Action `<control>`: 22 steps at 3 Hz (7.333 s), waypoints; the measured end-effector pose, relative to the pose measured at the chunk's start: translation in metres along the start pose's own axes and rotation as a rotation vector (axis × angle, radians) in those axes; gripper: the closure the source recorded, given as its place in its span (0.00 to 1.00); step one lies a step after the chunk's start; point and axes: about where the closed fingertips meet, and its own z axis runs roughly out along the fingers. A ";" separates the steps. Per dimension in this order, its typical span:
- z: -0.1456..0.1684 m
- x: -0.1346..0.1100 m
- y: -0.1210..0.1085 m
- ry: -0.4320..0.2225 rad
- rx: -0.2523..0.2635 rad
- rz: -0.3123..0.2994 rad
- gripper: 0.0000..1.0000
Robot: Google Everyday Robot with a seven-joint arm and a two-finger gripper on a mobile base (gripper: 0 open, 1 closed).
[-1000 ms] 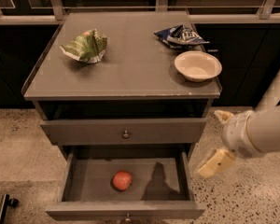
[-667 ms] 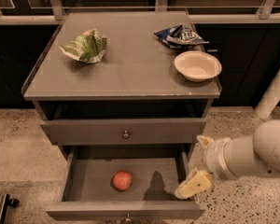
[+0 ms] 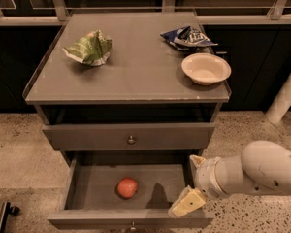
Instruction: Pick apple from middle drawer and place on counter
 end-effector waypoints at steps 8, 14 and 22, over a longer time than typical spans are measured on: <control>0.214 -0.006 -0.012 -0.299 0.007 0.075 0.00; 0.276 -0.009 -0.046 -0.242 0.012 -0.010 0.00; 0.332 -0.008 -0.033 -0.237 0.014 -0.031 0.00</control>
Offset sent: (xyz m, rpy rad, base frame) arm 0.0128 0.0634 -0.1066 0.1813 -0.0781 -0.0872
